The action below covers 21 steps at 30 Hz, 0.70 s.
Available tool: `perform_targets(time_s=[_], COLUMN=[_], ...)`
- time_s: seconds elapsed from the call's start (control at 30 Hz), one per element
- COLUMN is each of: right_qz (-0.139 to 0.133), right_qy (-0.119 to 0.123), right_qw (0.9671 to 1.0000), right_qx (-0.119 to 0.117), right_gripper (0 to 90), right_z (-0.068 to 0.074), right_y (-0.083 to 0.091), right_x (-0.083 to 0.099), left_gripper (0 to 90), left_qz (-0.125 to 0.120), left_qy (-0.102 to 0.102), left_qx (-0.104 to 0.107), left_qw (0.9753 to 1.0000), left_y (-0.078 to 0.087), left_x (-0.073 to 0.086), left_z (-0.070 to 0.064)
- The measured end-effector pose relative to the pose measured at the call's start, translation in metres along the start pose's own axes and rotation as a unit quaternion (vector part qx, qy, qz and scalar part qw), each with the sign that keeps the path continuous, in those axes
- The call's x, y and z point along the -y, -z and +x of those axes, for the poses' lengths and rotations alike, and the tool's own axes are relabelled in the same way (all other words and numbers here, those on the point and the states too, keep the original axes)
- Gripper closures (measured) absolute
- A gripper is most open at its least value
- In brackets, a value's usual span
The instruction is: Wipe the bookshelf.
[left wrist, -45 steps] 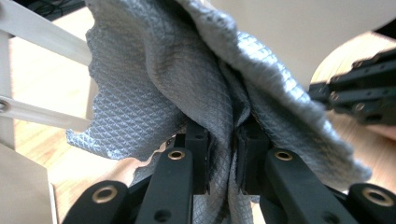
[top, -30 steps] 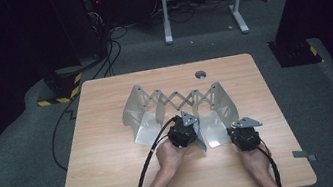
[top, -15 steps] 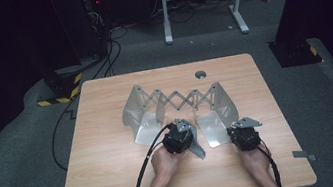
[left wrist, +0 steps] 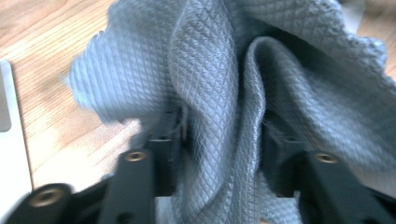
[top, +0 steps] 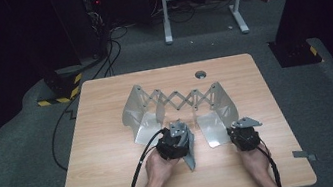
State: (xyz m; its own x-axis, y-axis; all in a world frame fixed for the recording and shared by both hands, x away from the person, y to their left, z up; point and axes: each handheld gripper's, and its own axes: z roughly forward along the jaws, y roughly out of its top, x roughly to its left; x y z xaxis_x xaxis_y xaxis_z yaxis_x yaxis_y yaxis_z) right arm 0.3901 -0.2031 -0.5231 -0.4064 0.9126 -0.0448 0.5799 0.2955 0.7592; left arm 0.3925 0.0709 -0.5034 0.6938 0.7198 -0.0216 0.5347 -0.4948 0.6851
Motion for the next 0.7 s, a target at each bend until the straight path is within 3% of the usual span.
perform_targets(time_s=[0.3,0.7], right_qz=[0.001,0.003], right_qy=[0.000,0.005], right_qw=[1.0000,1.0000], right_qx=[0.000,-0.001], right_gripper=[86.4,85.8], right_z=[0.000,0.001], right_y=[0.000,-0.001], right_x=[0.000,-0.001], left_gripper=[37.4,35.6], left_qz=[-0.016,-0.047], left_qy=[0.019,0.044], left_qx=[0.000,0.006], left_qw=[0.9997,0.9979], left_y=[0.010,0.035], left_x=[0.000,0.005], left_z=[0.005,0.017])
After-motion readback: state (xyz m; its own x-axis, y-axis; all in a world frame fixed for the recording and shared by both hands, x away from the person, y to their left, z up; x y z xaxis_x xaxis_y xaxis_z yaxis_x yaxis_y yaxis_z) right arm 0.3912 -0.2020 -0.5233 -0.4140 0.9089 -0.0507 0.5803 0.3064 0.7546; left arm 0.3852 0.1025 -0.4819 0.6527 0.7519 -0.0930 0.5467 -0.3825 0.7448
